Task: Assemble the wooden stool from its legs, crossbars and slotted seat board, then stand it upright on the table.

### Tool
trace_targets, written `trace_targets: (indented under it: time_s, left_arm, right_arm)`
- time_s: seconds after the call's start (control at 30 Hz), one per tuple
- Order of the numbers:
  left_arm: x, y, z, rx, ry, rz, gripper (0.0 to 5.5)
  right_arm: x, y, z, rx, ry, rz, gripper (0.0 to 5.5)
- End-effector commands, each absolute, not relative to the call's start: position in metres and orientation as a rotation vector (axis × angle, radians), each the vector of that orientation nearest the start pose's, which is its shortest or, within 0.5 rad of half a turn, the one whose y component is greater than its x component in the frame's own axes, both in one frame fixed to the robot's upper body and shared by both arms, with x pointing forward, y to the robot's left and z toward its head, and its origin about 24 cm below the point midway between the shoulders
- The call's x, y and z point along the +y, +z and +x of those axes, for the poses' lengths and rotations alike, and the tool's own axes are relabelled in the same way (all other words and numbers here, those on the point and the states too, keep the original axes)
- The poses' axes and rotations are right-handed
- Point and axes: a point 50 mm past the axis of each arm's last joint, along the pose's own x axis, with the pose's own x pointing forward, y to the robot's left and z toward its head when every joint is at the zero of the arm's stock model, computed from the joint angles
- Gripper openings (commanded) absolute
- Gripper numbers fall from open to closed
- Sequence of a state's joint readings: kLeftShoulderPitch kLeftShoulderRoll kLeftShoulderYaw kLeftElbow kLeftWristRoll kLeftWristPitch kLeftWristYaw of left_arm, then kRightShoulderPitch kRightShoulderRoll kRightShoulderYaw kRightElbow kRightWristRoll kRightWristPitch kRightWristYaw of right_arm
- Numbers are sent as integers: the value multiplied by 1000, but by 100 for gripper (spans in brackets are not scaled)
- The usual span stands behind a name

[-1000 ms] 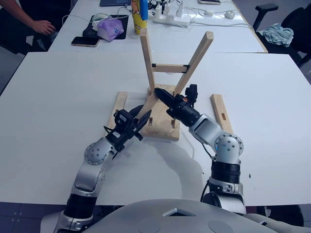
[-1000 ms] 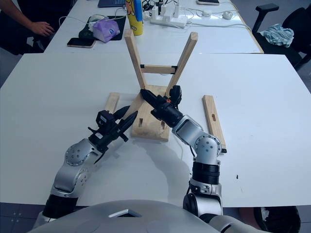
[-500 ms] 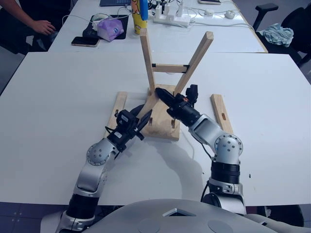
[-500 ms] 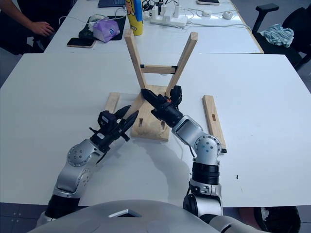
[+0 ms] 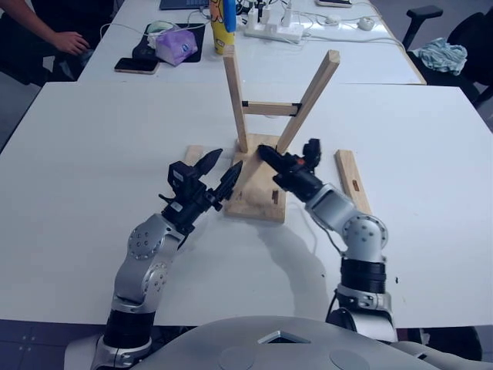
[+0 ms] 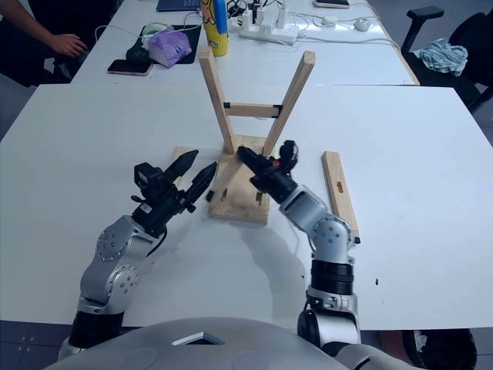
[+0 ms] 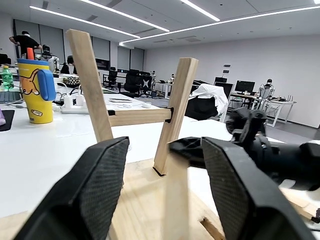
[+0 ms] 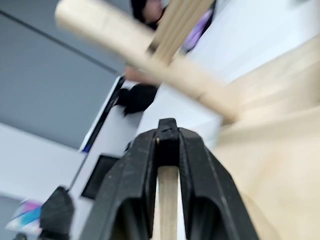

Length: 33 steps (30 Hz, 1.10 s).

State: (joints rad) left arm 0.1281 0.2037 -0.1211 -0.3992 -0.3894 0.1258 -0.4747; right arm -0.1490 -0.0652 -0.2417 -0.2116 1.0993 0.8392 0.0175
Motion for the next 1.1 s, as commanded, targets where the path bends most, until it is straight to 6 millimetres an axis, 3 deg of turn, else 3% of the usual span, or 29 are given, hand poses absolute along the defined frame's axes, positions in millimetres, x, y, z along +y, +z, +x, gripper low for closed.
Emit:
trace_targets:
  time_s: [0.03, 0.27, 0.37, 0.7, 1.1]
  left_arm:
    - [130, 91, 209, -135, -619, -170, 267]
    - [125, 86, 205, -128, -592, -173, 267]
    - [124, 84, 204, -121, -589, -174, 267]
    - [118, 75, 196, -91, -586, -157, 267]
    - [119, 73, 197, -84, -597, -149, 267]
  right_arm:
    - [-191, 98, 244, 188, 248, 712, 44]
    - [-245, 115, 247, 23, 67, 494, 44]
    - [-257, 121, 248, -11, 25, 466, 44]
    - [-265, 126, 249, -3, 21, 447, 44]
    - [-280, 113, 246, 36, -28, 361, 44]
